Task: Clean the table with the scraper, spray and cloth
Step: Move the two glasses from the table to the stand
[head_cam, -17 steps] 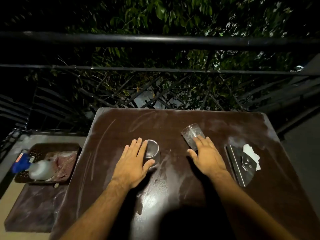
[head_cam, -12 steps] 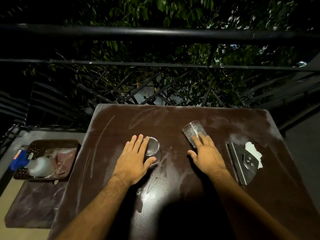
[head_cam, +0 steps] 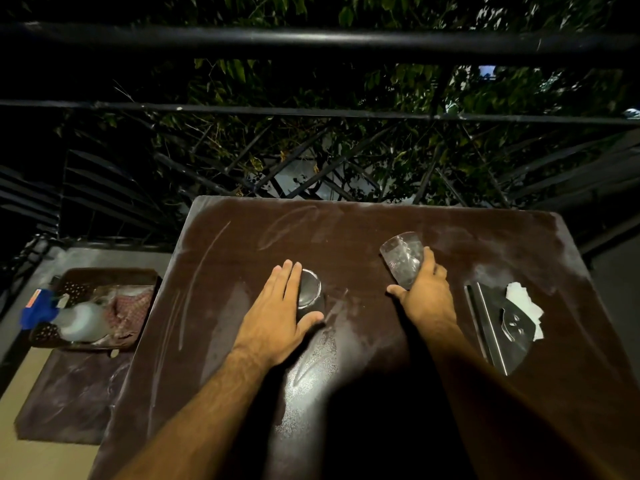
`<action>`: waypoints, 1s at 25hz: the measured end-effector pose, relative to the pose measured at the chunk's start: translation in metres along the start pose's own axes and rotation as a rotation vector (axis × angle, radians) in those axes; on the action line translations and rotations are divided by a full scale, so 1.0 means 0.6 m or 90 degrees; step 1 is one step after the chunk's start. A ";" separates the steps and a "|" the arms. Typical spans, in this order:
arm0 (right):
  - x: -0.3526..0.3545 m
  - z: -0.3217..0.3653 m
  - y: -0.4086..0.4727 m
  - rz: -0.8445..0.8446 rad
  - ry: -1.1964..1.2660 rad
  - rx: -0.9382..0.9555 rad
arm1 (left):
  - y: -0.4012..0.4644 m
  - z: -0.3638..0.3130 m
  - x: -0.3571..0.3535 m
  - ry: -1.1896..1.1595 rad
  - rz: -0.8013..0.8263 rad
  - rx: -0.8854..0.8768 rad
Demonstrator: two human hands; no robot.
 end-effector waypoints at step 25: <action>-0.029 0.029 -0.069 -0.045 0.256 0.071 | 0.010 0.015 -0.003 -0.336 -0.038 0.230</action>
Point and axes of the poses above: each hand's wrist, its own y-axis towards the middle knuckle, its own x-axis out of the back of the hand, z = x × y, the point moved 8 cm from there along y, towards the middle knuckle
